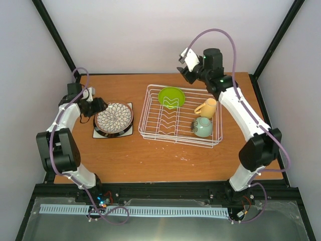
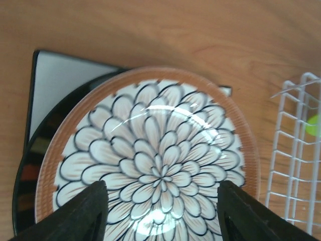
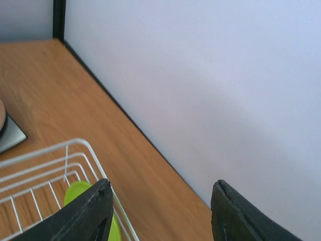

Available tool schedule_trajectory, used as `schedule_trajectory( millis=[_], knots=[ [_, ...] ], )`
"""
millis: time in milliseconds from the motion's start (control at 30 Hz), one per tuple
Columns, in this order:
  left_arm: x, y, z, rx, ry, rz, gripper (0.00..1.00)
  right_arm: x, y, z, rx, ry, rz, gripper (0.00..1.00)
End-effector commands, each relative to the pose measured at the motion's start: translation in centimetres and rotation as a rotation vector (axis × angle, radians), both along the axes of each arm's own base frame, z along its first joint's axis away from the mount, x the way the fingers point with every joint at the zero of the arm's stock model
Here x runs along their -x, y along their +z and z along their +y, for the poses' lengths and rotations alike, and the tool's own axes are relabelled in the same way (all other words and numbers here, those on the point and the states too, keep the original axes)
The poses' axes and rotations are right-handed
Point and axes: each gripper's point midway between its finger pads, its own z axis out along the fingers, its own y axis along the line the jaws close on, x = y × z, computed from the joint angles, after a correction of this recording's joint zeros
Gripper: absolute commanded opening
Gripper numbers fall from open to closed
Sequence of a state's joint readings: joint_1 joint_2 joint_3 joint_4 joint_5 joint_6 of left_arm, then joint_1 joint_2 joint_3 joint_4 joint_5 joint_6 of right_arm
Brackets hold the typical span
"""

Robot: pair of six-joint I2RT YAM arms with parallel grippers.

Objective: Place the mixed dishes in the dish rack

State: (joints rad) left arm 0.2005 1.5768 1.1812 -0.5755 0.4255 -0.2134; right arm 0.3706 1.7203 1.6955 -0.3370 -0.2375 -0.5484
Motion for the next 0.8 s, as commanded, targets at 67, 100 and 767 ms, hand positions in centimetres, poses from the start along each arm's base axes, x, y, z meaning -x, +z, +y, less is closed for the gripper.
schedule_trajectory(
  millis=[67,100,767],
  knots=[
    [2.1,-4.2,1.2,-0.018,0.047,0.182,0.54,3.1,2.8,0.2,-0.139,0.036,0.024,0.55],
    [2.4,-4.7,1.6,-0.038,0.062,0.202,0.54,3.7,2.9,0.2,-0.149,0.043,0.025,0.55],
    [3.5,-7.4,5.0,-0.115,0.147,0.280,0.57,8.1,-0.3,-1.2,-0.123,0.053,0.113,0.55]
  ],
)
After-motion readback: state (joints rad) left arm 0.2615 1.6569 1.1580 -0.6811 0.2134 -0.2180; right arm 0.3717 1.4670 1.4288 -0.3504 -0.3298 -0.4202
